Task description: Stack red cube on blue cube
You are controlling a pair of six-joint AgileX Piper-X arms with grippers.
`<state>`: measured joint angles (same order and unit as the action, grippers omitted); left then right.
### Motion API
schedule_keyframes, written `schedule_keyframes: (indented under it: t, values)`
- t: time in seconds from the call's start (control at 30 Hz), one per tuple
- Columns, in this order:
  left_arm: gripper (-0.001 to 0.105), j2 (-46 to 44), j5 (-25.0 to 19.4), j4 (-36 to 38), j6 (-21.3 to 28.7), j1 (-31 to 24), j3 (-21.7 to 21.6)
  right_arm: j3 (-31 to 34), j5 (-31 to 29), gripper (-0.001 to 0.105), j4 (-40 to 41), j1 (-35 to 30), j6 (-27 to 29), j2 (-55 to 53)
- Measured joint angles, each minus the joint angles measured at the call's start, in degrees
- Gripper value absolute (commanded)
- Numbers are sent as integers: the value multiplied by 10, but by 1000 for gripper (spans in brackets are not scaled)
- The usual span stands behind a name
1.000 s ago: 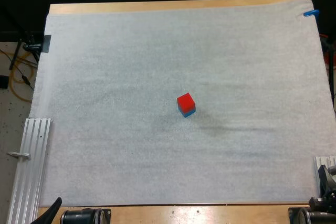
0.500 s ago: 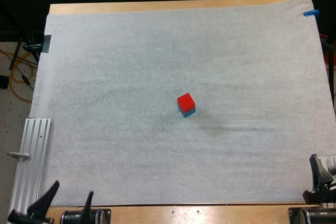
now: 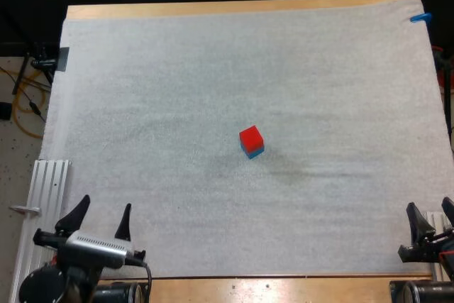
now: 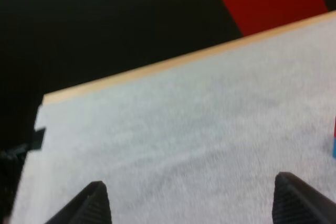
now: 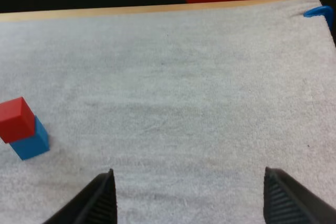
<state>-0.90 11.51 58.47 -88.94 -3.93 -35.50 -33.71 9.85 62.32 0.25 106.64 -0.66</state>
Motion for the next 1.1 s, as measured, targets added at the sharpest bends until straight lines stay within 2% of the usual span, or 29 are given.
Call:
schedule_keyframes:
  t: [0.13, 0.23, 1.1]
  values:
    - [63, 0, 0, -2, -14, 0, 36, 17, 0, 58, 0, 0, 8, 0]
    - [63, 0, 0, 18, -17, 0, 44, 27, 0, 58, -4, 0, 9, 0]
    - [63, 0, 0, 31, -20, 0, 46, 30, -1, 58, -13, 0, 9, 0]
